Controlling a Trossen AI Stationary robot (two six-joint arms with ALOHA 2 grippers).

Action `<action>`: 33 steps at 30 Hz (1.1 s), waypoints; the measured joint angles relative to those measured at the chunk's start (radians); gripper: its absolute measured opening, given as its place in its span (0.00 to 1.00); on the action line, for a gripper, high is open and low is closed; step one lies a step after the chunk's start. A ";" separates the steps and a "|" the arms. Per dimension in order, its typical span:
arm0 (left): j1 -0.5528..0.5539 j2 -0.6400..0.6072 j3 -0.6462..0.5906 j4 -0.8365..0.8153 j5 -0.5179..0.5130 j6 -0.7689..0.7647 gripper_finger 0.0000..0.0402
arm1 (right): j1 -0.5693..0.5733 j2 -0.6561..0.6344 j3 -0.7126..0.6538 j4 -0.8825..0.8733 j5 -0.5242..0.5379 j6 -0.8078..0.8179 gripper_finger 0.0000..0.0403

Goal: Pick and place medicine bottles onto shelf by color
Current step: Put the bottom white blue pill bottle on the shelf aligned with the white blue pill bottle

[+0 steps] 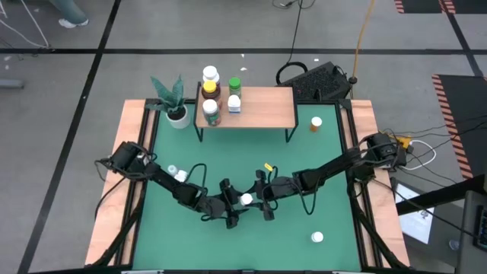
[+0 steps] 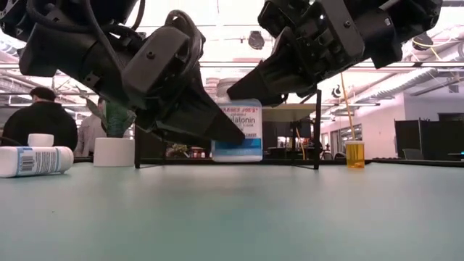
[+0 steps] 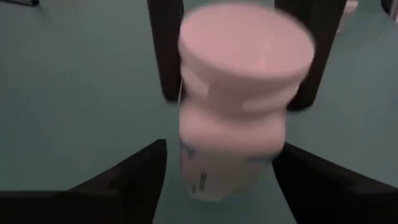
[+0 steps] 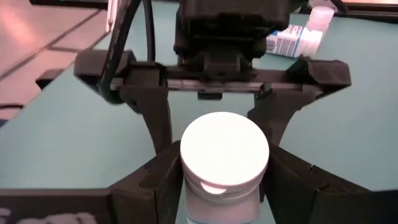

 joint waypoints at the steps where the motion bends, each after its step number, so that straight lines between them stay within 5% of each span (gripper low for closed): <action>1: 0.000 0.000 0.000 -0.006 0.000 -0.001 0.73 | 0.000 -0.005 -0.001 -0.001 0.000 -0.002 0.45; 17: 0.002 -0.122 0.000 -0.263 -0.003 -0.071 0.80 | -0.076 -0.217 0.010 -0.202 -0.002 -0.081 0.45; 24: 0.016 -0.108 -0.009 -0.299 -0.024 -0.099 0.80 | -0.126 -0.222 0.167 -0.451 -0.003 -0.189 0.45; 33: 0.021 -0.109 -0.021 -0.296 -0.024 -0.145 0.80 | -0.248 -0.222 0.340 -0.552 -0.004 -0.321 0.45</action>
